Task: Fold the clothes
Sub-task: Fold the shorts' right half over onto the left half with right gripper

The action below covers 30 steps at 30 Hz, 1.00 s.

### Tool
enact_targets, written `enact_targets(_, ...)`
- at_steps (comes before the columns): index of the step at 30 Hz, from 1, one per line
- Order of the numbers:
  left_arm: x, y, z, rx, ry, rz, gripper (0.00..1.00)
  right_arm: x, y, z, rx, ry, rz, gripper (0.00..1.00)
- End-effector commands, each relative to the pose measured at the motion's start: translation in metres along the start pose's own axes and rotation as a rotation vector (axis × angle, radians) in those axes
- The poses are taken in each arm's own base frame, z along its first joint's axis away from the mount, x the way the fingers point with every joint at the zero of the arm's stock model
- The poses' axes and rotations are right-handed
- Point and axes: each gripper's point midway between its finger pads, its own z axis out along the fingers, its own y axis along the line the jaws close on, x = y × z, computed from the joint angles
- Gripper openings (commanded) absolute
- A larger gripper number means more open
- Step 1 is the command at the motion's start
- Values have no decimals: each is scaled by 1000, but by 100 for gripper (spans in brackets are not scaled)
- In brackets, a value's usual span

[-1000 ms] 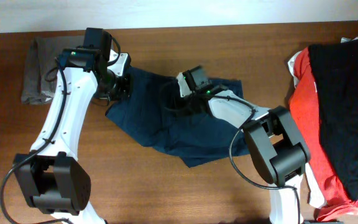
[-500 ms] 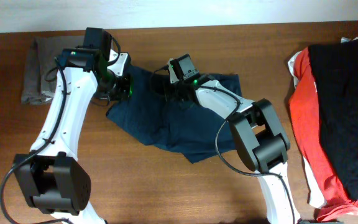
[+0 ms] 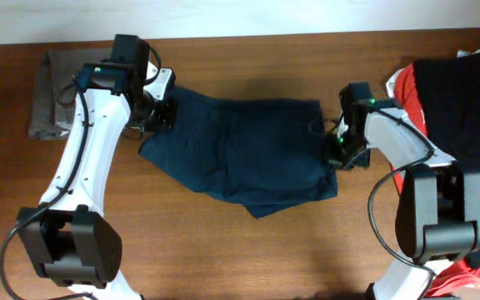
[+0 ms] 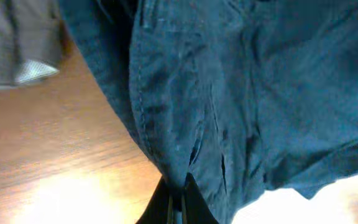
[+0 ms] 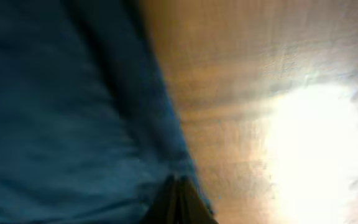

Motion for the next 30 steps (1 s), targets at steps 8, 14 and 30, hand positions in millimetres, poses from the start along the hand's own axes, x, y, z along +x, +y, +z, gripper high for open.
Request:
enact_targets(8, -32, 3, -50, -92, -145, 45, 1, 57, 69, 33, -201, 128, -27, 4)
enact_targets(14, -38, -44, -44, 3, -168, -47, 1, 72, 81, 40, -101, 115, -88, 4)
enact_targets(30, -23, -165, 48, 238, 22, 34, 2, 60, 73, 18, -109, 81, -202, 4)
